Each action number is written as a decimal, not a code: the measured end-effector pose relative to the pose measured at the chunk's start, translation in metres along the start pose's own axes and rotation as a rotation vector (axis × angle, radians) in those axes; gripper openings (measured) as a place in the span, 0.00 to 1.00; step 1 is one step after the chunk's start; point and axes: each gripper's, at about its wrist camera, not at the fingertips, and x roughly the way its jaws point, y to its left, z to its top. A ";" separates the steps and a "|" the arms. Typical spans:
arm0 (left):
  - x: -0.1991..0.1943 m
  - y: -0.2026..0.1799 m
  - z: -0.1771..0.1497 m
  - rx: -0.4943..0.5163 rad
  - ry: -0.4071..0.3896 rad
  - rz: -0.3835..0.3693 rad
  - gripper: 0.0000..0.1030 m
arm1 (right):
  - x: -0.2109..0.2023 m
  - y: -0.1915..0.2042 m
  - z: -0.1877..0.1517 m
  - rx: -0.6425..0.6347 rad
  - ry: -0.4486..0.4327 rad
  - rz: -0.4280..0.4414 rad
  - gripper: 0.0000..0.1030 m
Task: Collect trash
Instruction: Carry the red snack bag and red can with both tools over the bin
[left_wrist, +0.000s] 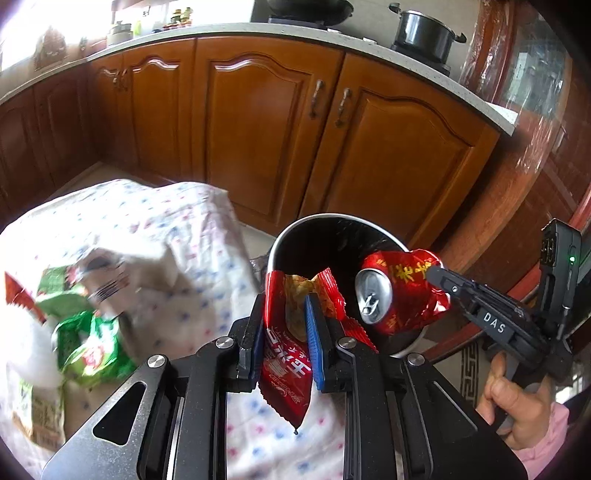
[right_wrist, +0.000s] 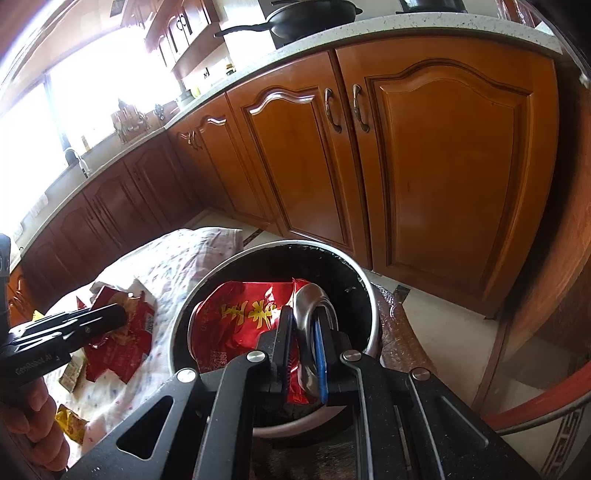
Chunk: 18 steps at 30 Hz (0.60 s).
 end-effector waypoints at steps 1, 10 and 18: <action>0.003 -0.003 0.001 0.006 0.002 0.002 0.18 | 0.001 0.000 0.001 -0.002 0.002 -0.002 0.10; 0.039 -0.020 0.015 0.051 0.051 0.018 0.18 | 0.022 -0.005 0.007 -0.018 0.035 -0.023 0.10; 0.055 -0.032 0.018 0.083 0.074 0.033 0.27 | 0.031 -0.013 0.008 0.008 0.057 -0.021 0.16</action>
